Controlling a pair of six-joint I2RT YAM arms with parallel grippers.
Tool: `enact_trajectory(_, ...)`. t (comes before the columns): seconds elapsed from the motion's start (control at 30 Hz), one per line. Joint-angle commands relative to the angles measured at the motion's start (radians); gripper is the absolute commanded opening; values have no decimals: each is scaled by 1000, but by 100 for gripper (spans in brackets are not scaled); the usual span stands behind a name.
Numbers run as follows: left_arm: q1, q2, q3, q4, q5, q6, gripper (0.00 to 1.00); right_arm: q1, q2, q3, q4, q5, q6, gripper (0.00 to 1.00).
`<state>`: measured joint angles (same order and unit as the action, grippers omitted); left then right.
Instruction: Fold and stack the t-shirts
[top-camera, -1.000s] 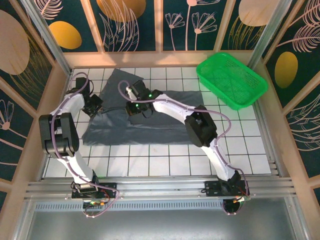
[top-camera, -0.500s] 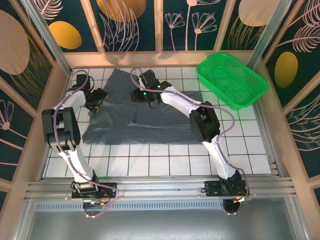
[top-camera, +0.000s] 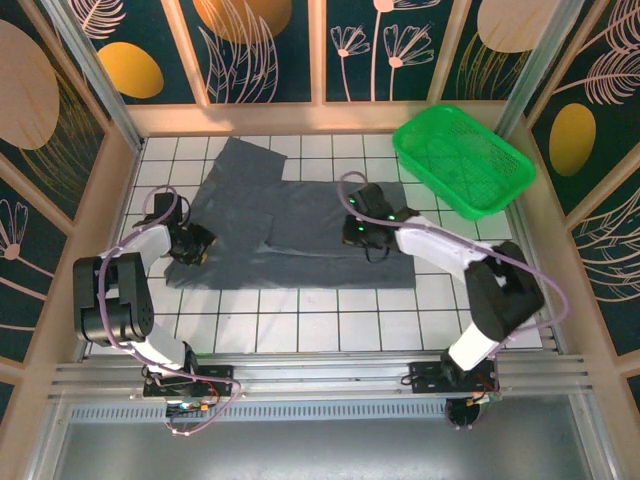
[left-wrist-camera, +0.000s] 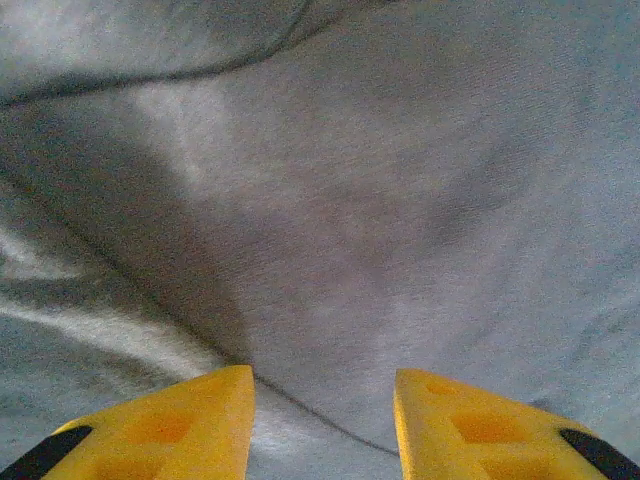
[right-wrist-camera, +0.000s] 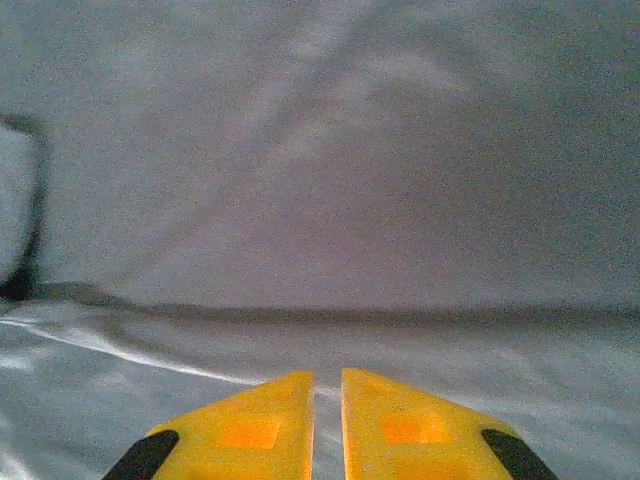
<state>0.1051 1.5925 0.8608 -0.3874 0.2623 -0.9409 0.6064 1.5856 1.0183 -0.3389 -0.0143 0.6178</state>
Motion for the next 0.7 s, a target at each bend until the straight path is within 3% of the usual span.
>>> enact_trajectory(0.0, 7, 29, -5, 10, -21, -7, 40, -39, -54, -129, -26, 46, 70, 15)
enact_trajectory(0.2, 7, 54, -26, -5, -86, -15, 39, -122, -88, -259, -34, 74, 87, 14)
enact_trajectory(0.4, 6, 19, -18, 4, -74, -14, 39, -221, -38, -202, -47, 36, 97, 38)
enact_trajectory(0.67, 5, -6, -25, -1, -45, 2, 39, -303, 52, -101, -25, -96, 177, 40)
